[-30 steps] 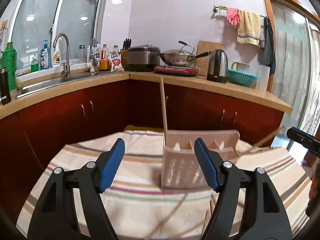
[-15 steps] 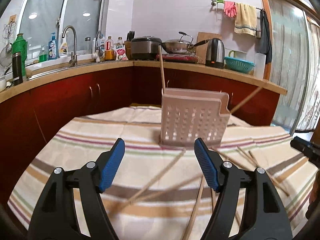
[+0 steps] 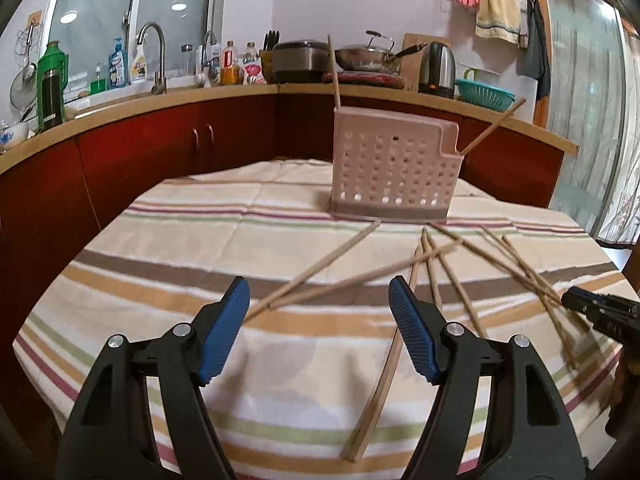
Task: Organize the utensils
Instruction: 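Move the left tool back to the loose chopsticks and close on one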
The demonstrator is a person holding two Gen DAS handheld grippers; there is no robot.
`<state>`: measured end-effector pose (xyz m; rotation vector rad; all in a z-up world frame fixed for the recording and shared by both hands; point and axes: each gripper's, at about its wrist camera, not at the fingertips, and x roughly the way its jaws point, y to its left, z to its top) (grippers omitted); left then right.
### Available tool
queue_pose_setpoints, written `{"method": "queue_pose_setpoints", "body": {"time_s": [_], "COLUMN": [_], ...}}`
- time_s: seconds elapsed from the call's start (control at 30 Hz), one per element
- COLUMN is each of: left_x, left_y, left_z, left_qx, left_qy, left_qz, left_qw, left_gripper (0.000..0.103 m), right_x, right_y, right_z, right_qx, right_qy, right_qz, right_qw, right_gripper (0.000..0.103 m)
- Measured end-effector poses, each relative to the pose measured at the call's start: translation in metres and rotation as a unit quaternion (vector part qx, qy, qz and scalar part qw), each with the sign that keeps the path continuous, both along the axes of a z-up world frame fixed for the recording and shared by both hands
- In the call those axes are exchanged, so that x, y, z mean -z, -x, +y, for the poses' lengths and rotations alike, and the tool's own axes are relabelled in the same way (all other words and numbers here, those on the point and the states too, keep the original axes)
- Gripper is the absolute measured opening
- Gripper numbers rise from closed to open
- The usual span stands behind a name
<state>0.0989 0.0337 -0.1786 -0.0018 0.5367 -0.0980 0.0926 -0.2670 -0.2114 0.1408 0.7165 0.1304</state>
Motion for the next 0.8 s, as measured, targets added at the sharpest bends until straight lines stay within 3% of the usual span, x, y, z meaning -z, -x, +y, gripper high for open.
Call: {"method": "queue_pose_setpoints", "body": {"time_s": [0.2,0.27,0.8], "left_x": [0.01,0.013,0.035], "left_y": [0.004,0.005,0.023], "left_z": [-0.001,0.0,-0.012], "left_qx": [0.001,0.001,0.031], "left_qy": [-0.008,-0.009,-0.025], "left_qz": [0.012,0.016,0.04], "left_qw": [0.9999,0.9998,0.9984], "left_gripper": [0.07,0.07,0.069], "right_x": [0.008,0.009,0.012], "right_y": [-0.009,-0.008,0.031], "right_z": [-0.001,-0.002,-0.005], "right_qx": [0.004,0.003,-0.003], "right_qy": [0.009,0.006,0.008], "right_qz": [0.032,0.033,0.023], "right_qw": [0.999,0.999,1.0], "right_gripper": [0.017,0.011,0.009]}}
